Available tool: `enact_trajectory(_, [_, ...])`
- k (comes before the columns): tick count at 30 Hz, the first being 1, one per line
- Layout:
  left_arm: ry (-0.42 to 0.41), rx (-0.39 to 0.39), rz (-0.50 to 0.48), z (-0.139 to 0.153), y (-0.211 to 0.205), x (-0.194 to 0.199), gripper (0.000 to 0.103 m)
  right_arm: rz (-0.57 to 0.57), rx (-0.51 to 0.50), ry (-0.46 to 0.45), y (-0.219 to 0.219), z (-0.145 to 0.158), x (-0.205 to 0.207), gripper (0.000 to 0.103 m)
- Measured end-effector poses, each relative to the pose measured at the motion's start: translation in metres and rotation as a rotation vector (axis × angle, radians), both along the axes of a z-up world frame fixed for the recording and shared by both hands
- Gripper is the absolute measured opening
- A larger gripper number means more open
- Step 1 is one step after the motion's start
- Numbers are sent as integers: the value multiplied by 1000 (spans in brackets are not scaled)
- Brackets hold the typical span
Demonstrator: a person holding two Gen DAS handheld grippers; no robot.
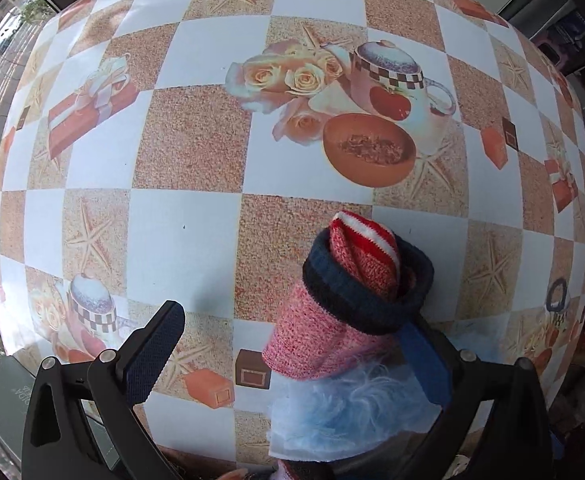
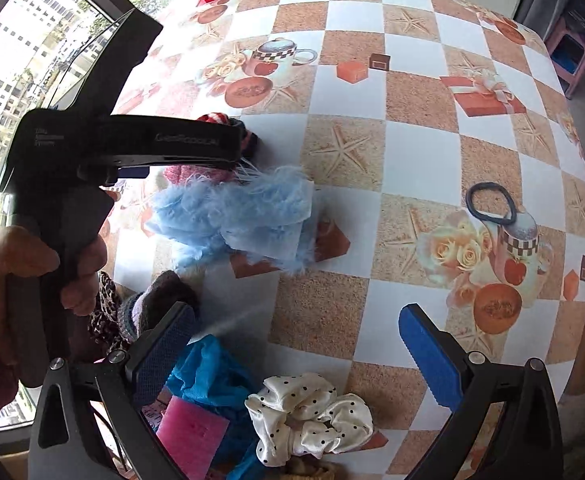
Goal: Organize soft objects
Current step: 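Grasp the pink-and-navy knit sock with the left tool while the right tool grasps the fluffy blue scrunchie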
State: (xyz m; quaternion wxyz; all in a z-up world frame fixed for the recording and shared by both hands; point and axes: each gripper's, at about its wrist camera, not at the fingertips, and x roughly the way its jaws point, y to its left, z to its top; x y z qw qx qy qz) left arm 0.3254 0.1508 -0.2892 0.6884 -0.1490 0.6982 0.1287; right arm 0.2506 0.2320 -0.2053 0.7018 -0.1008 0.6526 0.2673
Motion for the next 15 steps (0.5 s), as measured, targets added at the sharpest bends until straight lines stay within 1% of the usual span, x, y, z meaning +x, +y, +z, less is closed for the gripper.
enact_trajectory(3, [16, -7, -1, -2, 15, -1, 102, 60, 8, -14, 10, -5, 0, 103])
enact_trajectory(5, [14, -46, 0, -7, 16, 11, 96, 86, 18, -20, 12, -9, 4, 103])
enact_trajectory(6, [7, -66, 5, -7, 19, 13, 92, 100, 22, -26, 14, -9, 7, 103])
enact_trajectory(8, [-27, -66, -18, 0, 24, 16, 74, 139, 20, -42, 21, -9, 9, 103])
enact_trajectory(9, [-51, -82, -43, 6, 20, 19, 45, 166, 17, -54, 23, -9, 10, 103])
enact_trajectory(10, [-66, -117, -52, 7, 20, 23, 28, 200, 13, -67, 28, -9, 9, 103])
enact_trajectory(11, [-69, -122, -37, 10, 29, 23, 27, 235, 10, -76, 32, -9, 8, 103])
enact_trajectory(13, [-94, -75, -4, 23, 54, 18, 25, 301, 2, -92, 42, -11, 9, 103])
enact_trajectory(15, [-109, -63, 45, 30, 83, 9, 25, 354, -7, -105, 54, -17, 10, 103])
